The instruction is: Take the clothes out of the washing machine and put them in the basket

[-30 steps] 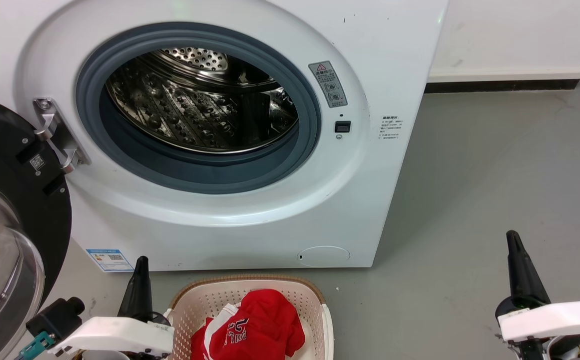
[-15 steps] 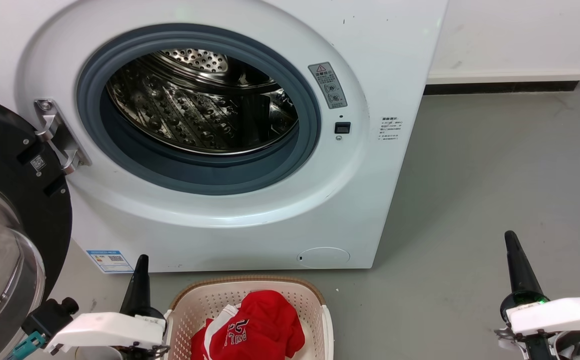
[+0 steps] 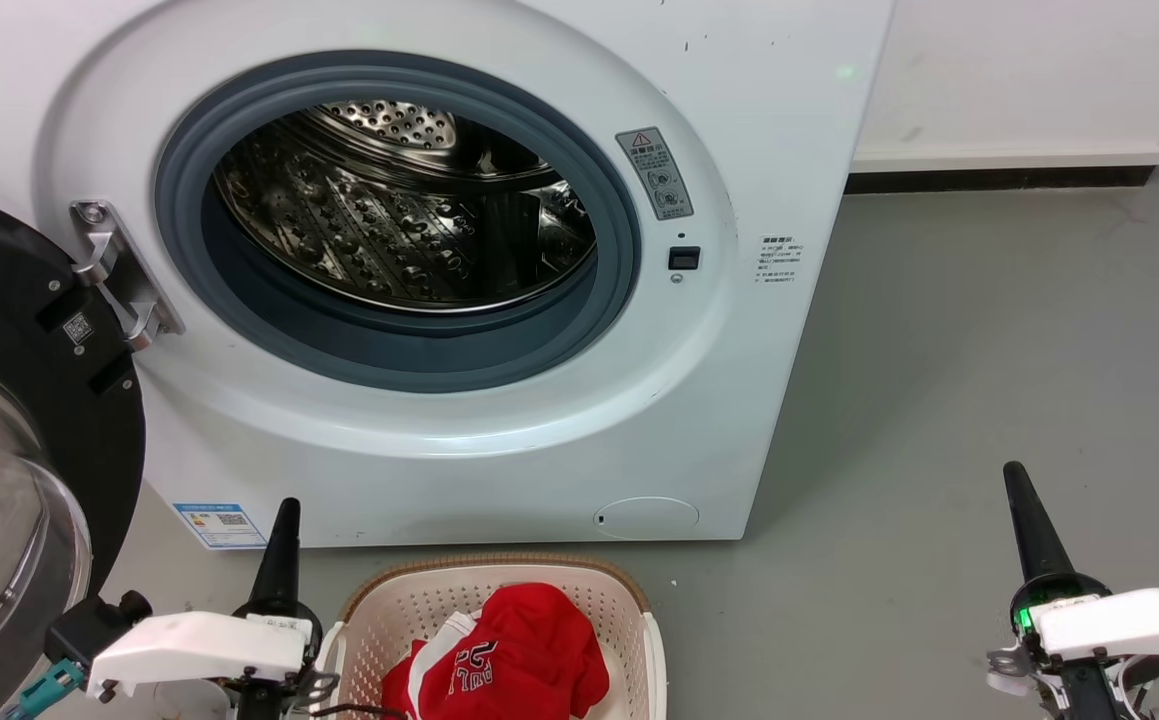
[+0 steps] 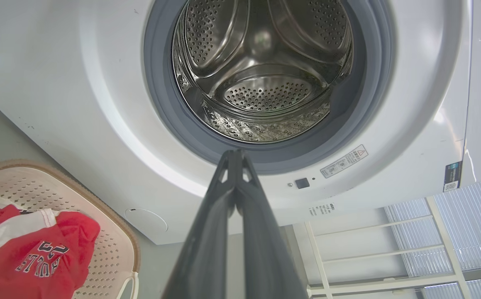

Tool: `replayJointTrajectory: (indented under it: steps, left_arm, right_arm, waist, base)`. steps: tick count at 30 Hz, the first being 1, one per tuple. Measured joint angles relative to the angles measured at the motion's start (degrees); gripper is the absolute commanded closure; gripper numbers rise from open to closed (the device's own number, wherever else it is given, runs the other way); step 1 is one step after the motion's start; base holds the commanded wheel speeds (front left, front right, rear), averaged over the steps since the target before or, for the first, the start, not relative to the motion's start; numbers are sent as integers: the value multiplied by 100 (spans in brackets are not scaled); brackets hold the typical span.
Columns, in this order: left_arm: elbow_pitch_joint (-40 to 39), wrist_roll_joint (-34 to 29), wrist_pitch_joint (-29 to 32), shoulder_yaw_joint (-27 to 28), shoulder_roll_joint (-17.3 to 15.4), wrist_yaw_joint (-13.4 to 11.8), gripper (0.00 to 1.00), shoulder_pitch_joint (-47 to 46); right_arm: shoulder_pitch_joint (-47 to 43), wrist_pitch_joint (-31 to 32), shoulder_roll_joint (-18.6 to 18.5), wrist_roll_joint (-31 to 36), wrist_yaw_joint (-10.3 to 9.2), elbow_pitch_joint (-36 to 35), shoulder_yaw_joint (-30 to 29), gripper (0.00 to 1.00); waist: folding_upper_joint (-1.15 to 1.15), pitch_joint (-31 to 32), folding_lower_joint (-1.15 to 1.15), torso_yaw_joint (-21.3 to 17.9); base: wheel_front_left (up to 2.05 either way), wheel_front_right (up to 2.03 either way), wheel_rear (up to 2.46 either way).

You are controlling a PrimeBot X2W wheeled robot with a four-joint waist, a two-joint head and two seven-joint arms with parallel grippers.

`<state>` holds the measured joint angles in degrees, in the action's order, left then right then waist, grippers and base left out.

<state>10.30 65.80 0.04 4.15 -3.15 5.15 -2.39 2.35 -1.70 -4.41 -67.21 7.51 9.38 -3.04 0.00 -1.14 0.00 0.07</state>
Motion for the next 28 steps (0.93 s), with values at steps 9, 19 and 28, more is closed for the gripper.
replayJointTrajectory:
  steps: [9,19,28]
  left_arm:
    - [91,637,141,46,1,52,100,-60]
    - [164,1176,285,97,1,100,100,-148]
    - [232,1618,386,138,2,141,100,-192]
  right_arm:
    - [104,158,0,-647,0,102,-25,100]
    - [130,285,0,-1180,0,198,-57,100]
    - [219,406,2,-1622,0,270,-88,100]
  waist:
    - [0,20,0,-2]
    - [0,37,0,-3]
    - [0,54,0,-4]
  base:
    - [0,0,0]
    - [0,0,0]
    - [0,0,0]
